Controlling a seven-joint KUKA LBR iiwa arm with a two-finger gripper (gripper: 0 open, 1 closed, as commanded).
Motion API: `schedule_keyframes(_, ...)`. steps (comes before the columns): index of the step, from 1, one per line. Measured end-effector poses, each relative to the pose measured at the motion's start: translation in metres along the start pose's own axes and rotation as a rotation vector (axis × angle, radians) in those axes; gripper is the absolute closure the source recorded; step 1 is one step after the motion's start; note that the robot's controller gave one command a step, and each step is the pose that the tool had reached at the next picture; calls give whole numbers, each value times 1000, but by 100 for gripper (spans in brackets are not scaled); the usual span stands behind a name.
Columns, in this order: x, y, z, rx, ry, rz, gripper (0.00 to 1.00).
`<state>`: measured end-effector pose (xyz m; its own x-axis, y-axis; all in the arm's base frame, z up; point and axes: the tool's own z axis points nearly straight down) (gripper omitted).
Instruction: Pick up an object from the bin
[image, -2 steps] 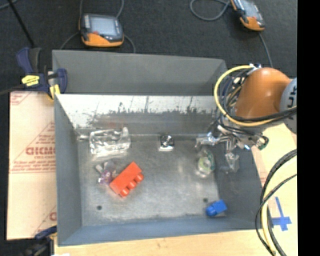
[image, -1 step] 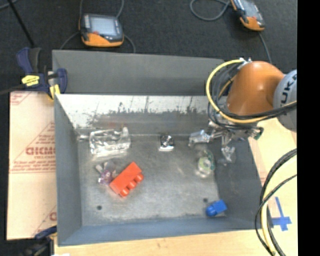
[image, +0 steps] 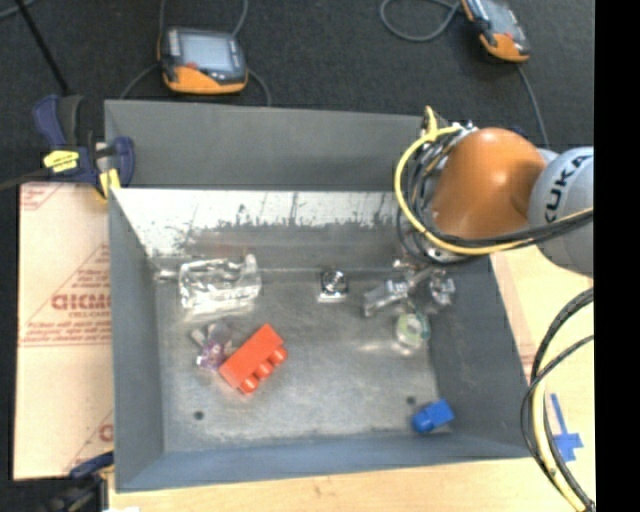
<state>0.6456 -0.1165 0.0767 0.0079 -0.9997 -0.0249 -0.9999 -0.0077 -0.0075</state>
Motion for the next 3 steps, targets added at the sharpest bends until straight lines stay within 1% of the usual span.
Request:
schedule_keyframes(1, -5, 9, 0, 10, 9, -42, 0)
schedule_keyframes(2, 4, 10, 1, 7, 24, -36, 100)
schedule_keyframes(3, 5, 8, -23, -1, 25, -28, 100)
